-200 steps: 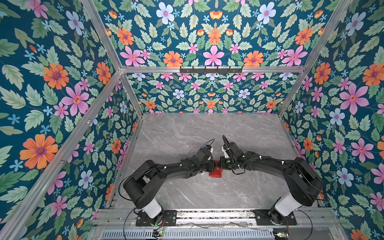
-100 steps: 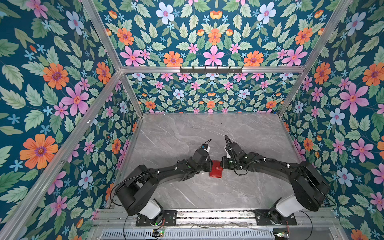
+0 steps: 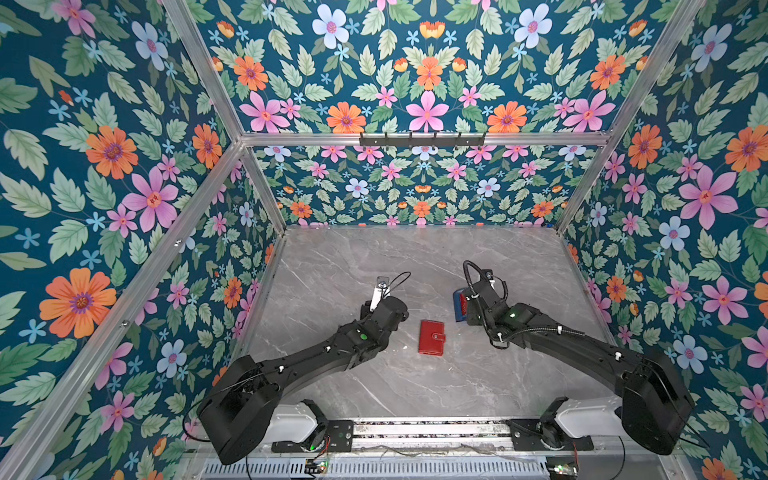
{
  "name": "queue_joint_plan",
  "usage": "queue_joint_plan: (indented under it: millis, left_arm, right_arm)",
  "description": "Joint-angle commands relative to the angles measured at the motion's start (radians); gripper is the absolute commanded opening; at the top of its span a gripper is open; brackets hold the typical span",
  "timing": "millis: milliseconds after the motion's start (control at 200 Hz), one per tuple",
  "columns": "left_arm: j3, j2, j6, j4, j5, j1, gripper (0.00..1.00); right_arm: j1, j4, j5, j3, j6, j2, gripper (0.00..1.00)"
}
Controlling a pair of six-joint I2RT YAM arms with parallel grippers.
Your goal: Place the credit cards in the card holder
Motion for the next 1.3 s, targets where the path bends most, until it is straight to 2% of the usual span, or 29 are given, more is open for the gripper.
queue_joint_plan:
  millis: [0, 110, 225, 335, 430, 555, 725, 835, 915, 985, 1100, 1295]
  left_arm:
    - [-0.014, -0.005, 0.120, 0.050, -0.268, 0.018, 0.48]
    - [-0.038, -0.004, 0.204, 0.147, -0.354, 0.060, 0.48]
    - [-0.067, -0.015, 0.282, 0.262, -0.354, 0.140, 0.49]
    - [-0.101, -0.029, 0.321, 0.349, -0.301, 0.254, 0.51]
    - [-0.127, -0.030, 0.341, 0.420, -0.264, 0.344, 0.56]
    - [-0.141, -0.005, 0.337, 0.473, -0.220, 0.437, 0.58]
    - [-0.175, 0.037, 0.334, 0.536, -0.140, 0.518, 0.63]
    - [-0.191, 0.060, 0.317, 0.561, -0.110, 0.558, 0.77]
    - [-0.197, 0.074, 0.306, 0.571, -0.074, 0.588, 0.92]
    - [-0.196, 0.088, 0.295, 0.571, -0.038, 0.612, 0.99]
    - [-0.215, 0.104, 0.290, 0.626, 0.093, 0.658, 1.00]
    - [-0.344, 0.095, 0.380, 0.907, 0.258, 0.689, 0.99]
  right_arm:
    - [-0.031, 0.022, 0.212, -0.027, -0.074, -0.040, 0.36]
    - [-0.089, 0.109, 0.269, -0.083, -0.124, -0.091, 0.37]
    - [-0.174, 0.228, 0.279, -0.151, -0.189, -0.136, 0.37]
    - [-0.284, 0.310, 0.225, -0.199, -0.214, -0.157, 0.39]
    - [-0.382, 0.397, 0.138, -0.245, -0.227, -0.154, 0.39]
    - [-0.491, 0.490, 0.039, -0.287, -0.225, -0.116, 0.42]
    - [-0.536, 0.511, 0.022, -0.293, -0.241, -0.080, 0.46]
    - [-0.557, 0.542, -0.011, -0.316, -0.257, -0.068, 0.50]
    - [-0.561, 0.585, -0.026, -0.335, -0.280, -0.050, 0.52]
    - [-0.564, 0.605, -0.036, -0.338, -0.297, -0.033, 0.55]
    - [-0.576, 0.665, -0.077, -0.355, -0.322, -0.020, 0.59]
    - [-0.640, 0.863, -0.214, -0.458, -0.330, -0.061, 0.60]
